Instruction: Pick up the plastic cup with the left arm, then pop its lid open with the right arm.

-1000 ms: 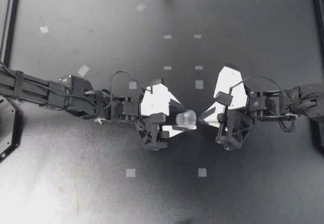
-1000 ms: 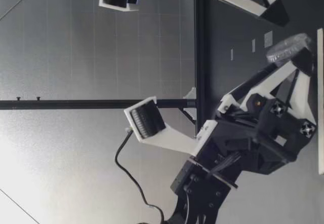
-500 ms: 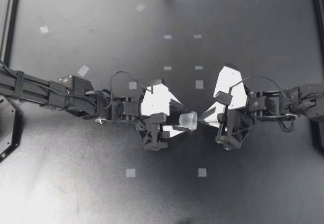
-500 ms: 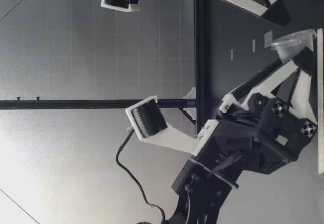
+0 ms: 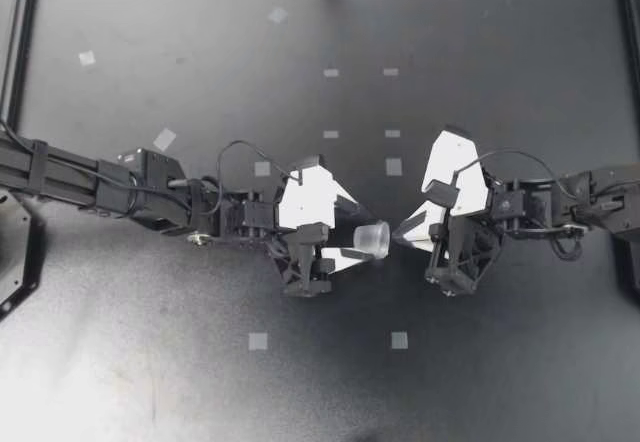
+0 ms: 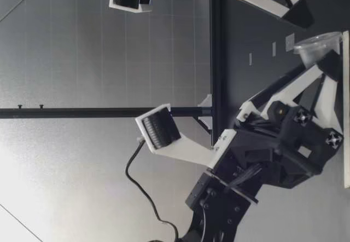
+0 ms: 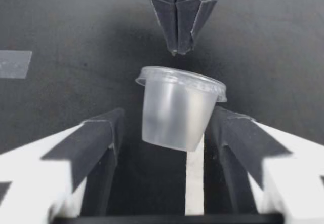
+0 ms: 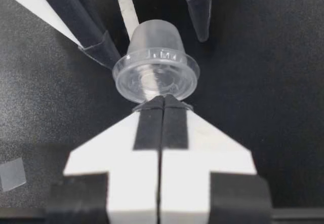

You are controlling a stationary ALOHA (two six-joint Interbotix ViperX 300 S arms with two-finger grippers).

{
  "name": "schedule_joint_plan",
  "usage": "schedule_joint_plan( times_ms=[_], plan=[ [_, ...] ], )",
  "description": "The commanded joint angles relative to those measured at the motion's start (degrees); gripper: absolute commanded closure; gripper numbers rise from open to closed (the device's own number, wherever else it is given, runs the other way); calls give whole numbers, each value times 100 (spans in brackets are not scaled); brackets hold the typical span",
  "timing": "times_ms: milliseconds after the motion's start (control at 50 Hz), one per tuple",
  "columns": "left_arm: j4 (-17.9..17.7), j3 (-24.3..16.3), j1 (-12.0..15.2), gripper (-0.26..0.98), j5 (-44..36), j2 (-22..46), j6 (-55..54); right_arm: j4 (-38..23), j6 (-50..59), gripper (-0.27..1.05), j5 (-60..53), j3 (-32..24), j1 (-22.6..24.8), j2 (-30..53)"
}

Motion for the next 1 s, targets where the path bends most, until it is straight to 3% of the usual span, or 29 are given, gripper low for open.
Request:
schedule_joint_plan(
  times_ms=[0, 360, 560, 660, 760, 880, 980],
  plan=[
    [18, -35, -35, 20, -18, -97, 9, 0, -9, 81, -53, -62, -44, -88],
    [26, -53, -35, 36, -18, -70, -18, 9, 88, 81, -53, -44, -44, -325],
    [26, 255, -44, 55, -62, -861, 237, 35, 826, 78, -264, 229, -44, -1573],
    [9, 510, -35, 59, -229, -1415, 457, 35, 1573, 64, -809, 589, -44, -2303],
    [-44, 835, -35, 59, -861, -1916, 624, 35, 2593, 37, -1591, 1046, -44, -2769],
    [-185, 1371, -35, 59, -2654, -2224, 712, -9, 3973, 2, -2830, 1512, -35, -2751],
    [-404, 1723, -35, 59, -4236, -2153, 703, -88, 4438, 6, -3938, 1477, -26, -2303]
  ],
)
